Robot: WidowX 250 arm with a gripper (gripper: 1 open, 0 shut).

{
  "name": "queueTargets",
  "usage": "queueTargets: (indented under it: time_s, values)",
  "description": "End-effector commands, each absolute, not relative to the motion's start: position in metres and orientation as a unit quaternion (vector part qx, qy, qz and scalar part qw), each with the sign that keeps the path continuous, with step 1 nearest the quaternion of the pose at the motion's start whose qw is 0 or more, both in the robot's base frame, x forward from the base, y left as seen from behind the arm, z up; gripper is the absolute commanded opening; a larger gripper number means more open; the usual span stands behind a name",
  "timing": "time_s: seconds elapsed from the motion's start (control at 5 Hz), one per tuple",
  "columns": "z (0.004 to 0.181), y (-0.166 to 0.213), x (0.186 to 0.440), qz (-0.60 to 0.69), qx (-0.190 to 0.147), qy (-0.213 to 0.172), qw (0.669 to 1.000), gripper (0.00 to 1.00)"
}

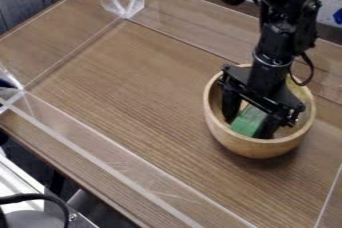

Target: Remove the green block from inside the brown bowl and put it on the table

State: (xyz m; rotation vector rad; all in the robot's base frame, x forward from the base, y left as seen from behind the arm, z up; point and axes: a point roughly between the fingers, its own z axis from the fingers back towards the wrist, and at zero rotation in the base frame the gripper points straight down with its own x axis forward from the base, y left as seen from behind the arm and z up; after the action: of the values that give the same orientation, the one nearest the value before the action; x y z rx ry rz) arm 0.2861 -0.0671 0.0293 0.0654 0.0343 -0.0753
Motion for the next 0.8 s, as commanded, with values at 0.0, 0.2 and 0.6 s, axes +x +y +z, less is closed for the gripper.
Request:
queueTargets:
  time_s: [0.0,0.2,0.6]
  values:
    - [0.037,-0.067,0.292,-0.027,0.026,-0.001,0.999,1.0]
    - [0.028,-0.064,0.288,-0.024,0.011,-0.007,1.0,1.0]
    - [0.024,-0.06,0.286,-0.025,-0.002,-0.006,1.0,1.0]
